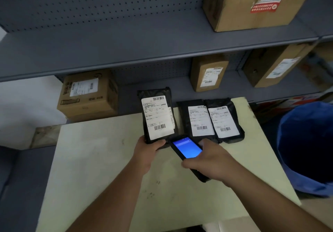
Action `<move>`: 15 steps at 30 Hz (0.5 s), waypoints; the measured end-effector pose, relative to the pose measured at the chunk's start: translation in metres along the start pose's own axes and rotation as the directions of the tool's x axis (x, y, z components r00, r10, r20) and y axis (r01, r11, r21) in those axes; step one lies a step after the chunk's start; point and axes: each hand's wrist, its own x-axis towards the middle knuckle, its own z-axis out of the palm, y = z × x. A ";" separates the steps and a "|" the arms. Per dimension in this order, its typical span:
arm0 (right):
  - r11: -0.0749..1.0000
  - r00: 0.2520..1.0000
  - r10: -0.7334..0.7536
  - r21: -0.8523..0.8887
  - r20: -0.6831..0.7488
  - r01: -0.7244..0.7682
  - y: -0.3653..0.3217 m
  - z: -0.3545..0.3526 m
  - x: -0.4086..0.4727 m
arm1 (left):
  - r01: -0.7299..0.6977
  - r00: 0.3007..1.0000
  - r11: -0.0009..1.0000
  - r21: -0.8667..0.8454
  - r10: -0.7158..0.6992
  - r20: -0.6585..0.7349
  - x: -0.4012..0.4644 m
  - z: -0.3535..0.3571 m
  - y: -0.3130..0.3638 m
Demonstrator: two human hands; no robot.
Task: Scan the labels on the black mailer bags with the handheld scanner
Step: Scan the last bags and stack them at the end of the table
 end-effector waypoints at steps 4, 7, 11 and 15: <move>0.999 0.999 0.027 0.041 -0.024 -0.026 0.019 -0.023 0.001 | 0.029 0.999 0.999 -0.031 -0.027 0.036 0.002 0.037 0.002; 0.998 0.998 0.041 0.055 -0.039 -0.039 0.034 -0.040 0.002 | 0.075 0.994 0.995 -0.064 -0.070 0.080 0.005 0.066 0.000; 0.995 0.996 0.063 0.085 -0.059 -0.057 0.051 -0.061 0.004 | 0.135 0.986 0.987 -0.090 -0.125 0.107 0.003 0.105 -0.001; 0.992 0.995 0.069 0.112 -0.077 -0.060 0.065 -0.079 0.009 | 0.179 0.978 0.980 -0.089 -0.168 0.124 0.005 0.140 -0.002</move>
